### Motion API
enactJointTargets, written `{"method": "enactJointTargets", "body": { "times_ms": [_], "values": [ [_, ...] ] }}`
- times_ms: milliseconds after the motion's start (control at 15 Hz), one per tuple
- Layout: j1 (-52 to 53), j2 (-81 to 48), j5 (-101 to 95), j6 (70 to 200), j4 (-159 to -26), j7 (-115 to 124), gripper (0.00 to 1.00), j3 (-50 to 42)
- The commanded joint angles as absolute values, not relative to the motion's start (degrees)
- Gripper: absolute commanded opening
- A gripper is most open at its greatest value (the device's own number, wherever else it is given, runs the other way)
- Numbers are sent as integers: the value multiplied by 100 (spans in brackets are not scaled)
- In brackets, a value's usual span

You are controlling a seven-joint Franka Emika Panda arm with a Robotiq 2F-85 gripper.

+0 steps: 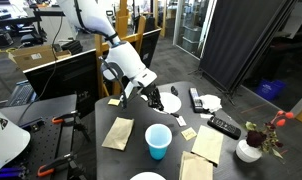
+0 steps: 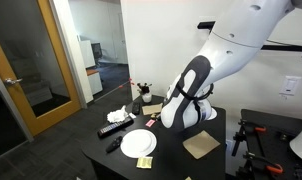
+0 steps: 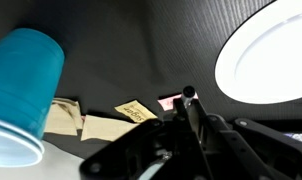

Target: Remove the pen from the cup and put it on the table

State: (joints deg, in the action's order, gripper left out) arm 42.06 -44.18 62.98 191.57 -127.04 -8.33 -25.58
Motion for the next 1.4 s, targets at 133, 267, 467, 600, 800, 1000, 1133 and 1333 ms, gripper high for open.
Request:
{"method": "enactJointTargets", "body": {
  "times_ms": [133,267,467,600,800,1000,1133,1333],
  "values": [
    [4724,-4801,6404,18469,-12490,-436,37,-3172],
    [4823,-4822,6355,18298,-12481,-324,50,-3280],
    [4920,-4715,6300,18133,-12530,-289,73,-3370],
    [5043,-4558,6229,17984,-12639,-362,89,-3498],
    [5201,-4133,5969,17505,-12829,-595,100,-3729],
    [5479,-3717,5453,16740,-12983,-644,100,-4197],
    [5736,-3465,5006,16190,-13063,-576,100,-4627],
    [5668,-2842,3708,15576,-13134,-184,100,-4882]
  ]
}}
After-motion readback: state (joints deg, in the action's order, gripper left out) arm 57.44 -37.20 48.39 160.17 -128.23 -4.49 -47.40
